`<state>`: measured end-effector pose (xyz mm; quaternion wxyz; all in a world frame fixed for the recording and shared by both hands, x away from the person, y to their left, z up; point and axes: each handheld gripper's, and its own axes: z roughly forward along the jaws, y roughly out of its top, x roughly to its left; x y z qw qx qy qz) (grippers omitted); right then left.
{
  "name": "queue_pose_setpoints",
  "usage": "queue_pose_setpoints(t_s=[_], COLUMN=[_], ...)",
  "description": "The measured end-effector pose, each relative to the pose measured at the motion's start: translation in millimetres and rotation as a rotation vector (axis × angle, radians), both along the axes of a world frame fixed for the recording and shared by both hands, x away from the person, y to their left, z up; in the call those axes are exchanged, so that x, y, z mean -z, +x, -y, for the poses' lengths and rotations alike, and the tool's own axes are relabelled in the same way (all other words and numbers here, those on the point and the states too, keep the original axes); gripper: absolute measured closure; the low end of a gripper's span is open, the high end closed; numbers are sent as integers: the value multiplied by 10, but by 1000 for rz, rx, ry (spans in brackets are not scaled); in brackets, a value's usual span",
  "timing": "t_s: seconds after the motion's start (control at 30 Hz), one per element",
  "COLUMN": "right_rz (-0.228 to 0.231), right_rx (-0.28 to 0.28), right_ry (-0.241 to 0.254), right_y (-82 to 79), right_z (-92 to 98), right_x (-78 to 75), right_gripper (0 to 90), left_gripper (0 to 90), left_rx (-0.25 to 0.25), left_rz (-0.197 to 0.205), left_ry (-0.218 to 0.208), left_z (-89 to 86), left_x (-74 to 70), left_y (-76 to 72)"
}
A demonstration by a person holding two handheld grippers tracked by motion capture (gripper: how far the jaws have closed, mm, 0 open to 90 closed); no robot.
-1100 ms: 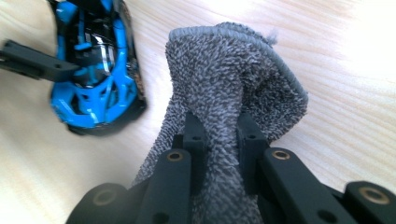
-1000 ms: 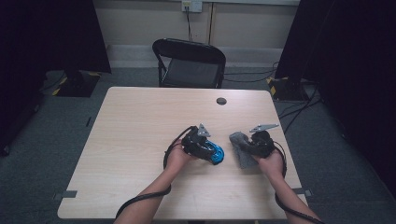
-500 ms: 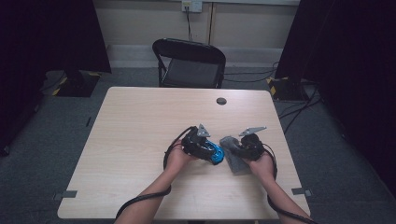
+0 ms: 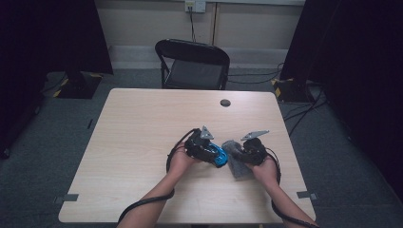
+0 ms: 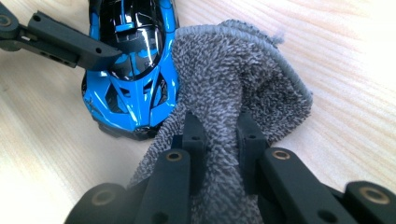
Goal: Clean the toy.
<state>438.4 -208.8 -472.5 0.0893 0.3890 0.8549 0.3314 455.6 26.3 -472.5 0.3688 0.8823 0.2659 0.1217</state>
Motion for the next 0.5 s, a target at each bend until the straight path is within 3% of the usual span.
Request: queue_pose_setpoints(t_s=[0.5], right_rz=[-11], right_rx=[-33], right_ry=[7], right_y=[-108], right_z=[7], right_x=[1], right_gripper=[785], left_gripper=[252], left_rx=[-2], left_rz=[-2], left_ry=[2], left_z=[6], left_x=[-3], left_y=[1])
